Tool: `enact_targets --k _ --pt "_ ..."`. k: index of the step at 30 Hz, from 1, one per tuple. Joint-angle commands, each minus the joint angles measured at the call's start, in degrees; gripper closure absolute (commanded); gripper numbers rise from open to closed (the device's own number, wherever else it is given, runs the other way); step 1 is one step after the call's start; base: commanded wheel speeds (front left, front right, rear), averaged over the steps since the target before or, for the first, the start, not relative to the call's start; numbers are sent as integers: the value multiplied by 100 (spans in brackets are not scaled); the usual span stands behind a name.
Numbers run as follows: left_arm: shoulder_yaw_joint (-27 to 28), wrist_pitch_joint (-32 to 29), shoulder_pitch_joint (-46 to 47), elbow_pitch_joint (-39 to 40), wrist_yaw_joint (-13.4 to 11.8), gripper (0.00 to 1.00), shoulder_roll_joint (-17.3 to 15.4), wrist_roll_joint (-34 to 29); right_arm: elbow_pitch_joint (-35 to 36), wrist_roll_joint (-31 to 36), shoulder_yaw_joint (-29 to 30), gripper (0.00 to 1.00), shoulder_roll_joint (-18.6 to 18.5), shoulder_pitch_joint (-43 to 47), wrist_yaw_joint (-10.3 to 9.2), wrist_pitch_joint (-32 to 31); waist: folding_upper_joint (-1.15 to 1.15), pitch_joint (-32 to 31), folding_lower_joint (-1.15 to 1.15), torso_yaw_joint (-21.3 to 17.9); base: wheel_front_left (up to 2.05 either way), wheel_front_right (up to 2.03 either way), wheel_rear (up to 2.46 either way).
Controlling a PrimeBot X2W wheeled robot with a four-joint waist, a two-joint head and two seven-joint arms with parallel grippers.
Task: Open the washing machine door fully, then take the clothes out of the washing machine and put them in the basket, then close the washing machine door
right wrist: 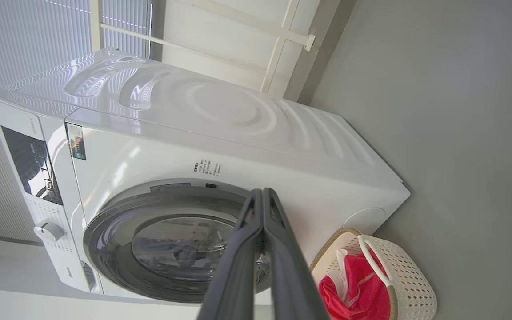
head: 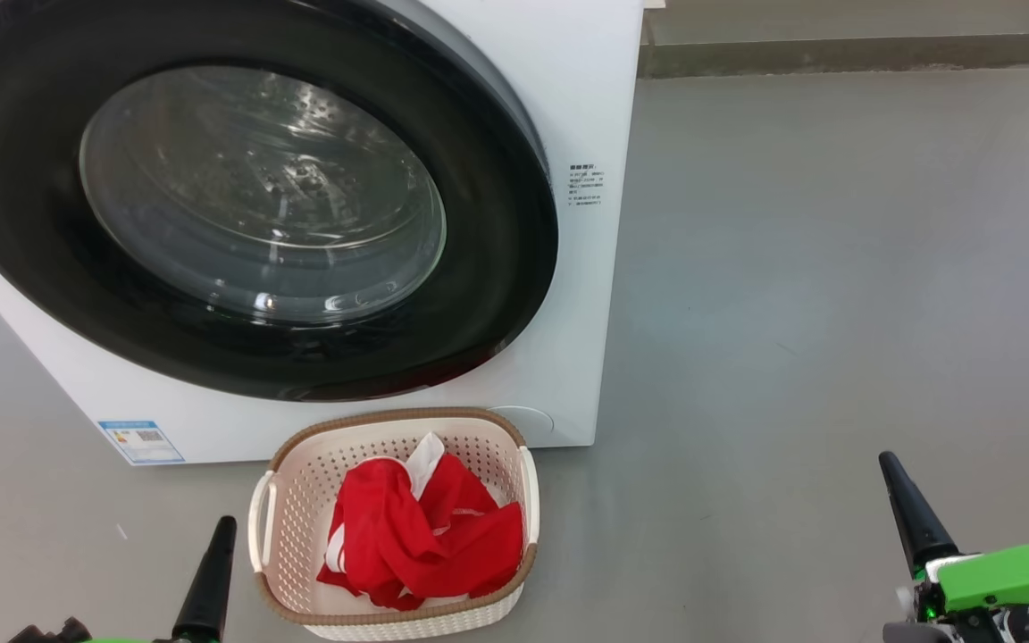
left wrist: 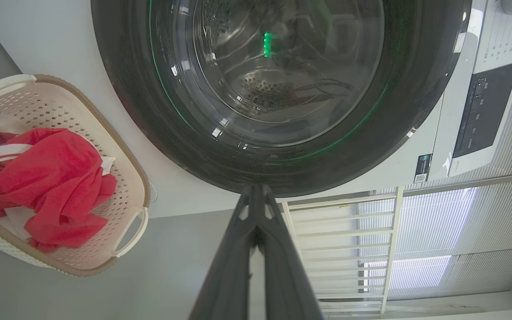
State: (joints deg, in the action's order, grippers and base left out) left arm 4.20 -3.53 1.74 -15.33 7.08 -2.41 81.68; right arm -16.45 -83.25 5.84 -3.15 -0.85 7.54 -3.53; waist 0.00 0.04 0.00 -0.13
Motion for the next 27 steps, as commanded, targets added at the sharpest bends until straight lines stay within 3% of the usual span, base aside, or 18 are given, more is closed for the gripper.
enact_targets --k 1,15,27 --pt "198 -69 296 128 36 100 -47 191 193 -159 -52 100 -34 -360 -3 -48 0 1 0 1 0 0 0" --pt "234 -297 445 128 41 100 -47 1047 244 -902 55 100 13 -532 -5 -285 0 14 0 13 0 0 0" --pt "234 -297 445 129 41 100 -47 1047 243 -900 58 100 16 -532 -5 -287 0 14 0 13 0 0 0"
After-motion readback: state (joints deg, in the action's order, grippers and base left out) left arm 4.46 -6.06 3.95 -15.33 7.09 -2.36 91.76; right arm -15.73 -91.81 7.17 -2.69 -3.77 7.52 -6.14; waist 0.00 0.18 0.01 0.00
